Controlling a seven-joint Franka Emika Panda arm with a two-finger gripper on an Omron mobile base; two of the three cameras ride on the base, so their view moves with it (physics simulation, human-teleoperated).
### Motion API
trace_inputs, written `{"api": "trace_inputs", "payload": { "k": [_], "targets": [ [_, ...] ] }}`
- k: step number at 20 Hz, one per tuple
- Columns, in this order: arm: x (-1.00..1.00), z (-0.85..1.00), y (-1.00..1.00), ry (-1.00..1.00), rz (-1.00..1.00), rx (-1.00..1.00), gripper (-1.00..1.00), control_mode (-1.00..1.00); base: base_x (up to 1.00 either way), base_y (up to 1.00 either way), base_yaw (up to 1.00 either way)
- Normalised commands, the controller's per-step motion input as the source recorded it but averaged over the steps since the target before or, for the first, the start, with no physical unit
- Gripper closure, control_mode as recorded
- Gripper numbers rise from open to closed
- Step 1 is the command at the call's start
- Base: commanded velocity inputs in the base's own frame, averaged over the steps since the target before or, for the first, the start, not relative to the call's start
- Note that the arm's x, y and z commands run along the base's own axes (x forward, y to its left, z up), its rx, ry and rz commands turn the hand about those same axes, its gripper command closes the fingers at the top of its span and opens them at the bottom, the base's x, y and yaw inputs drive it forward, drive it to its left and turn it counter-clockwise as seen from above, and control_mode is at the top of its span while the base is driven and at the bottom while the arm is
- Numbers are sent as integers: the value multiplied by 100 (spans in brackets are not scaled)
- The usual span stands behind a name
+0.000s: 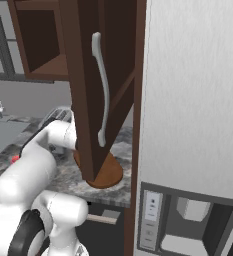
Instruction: Pick the bread, place it on the cutting board, pick the jam, place it on the counter, and close the cabinet.
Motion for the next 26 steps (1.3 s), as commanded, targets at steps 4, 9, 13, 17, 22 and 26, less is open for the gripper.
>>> {"api": "trace_inputs", "payload": {
  "k": [4, 9, 13, 17, 22, 26],
  "targets": [
    [-15, 29, 0, -8, 0, 0, -100, -100, 0, 0, 0],
    [-18, 31, 0, -10, 0, 0, -100, -100, 0, 0, 0],
    [-25, 26, 0, -12, 0, 0, -100, -100, 0, 0, 0],
    [-29, 19, 0, -12, 0, 0, -100, -100, 0, 0, 0],
    [-23, 17, -1, -13, 0, 0, -100, -100, 0, 0, 0],
    [-18, 18, 0, -15, 0, 0, -100, -100, 0, 0, 0]
  ]
}}
